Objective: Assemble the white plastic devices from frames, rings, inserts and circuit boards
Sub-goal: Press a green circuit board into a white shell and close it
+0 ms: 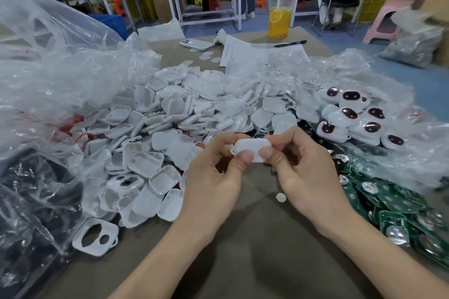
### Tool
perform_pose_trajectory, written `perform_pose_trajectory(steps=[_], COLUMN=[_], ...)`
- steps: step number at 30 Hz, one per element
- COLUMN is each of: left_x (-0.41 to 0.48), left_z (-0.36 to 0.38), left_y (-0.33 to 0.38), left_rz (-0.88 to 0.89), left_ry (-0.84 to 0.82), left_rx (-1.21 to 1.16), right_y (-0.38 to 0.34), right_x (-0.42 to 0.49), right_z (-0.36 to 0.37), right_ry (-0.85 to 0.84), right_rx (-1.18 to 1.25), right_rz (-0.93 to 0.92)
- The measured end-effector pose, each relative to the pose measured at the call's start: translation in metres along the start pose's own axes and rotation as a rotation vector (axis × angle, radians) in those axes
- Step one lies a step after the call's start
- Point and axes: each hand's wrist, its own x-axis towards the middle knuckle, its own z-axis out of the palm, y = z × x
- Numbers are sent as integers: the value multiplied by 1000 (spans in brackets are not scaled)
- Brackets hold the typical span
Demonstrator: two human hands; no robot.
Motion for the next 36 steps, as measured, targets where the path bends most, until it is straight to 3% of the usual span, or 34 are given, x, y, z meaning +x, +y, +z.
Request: perform_pose_trajectory(steps=[13, 30, 32, 36], left_x=[0, 0, 2, 3], left_z=[-1, -4, -8, -16], left_y=[-1, -1, -2, -8], left_rz=[8, 158, 207, 484], left_ry=[-10, 47, 28, 29], left_rx=[-16, 203, 220, 400], right_y=[1, -1, -5, -10], right_x=[-1, -2, 0, 3], right_z=[1, -2, -6, -13], right_ry=[-1, -45, -64, -192], right_rx=[-18, 21, 59, 288], right_rz=[-31, -62, -53, 104])
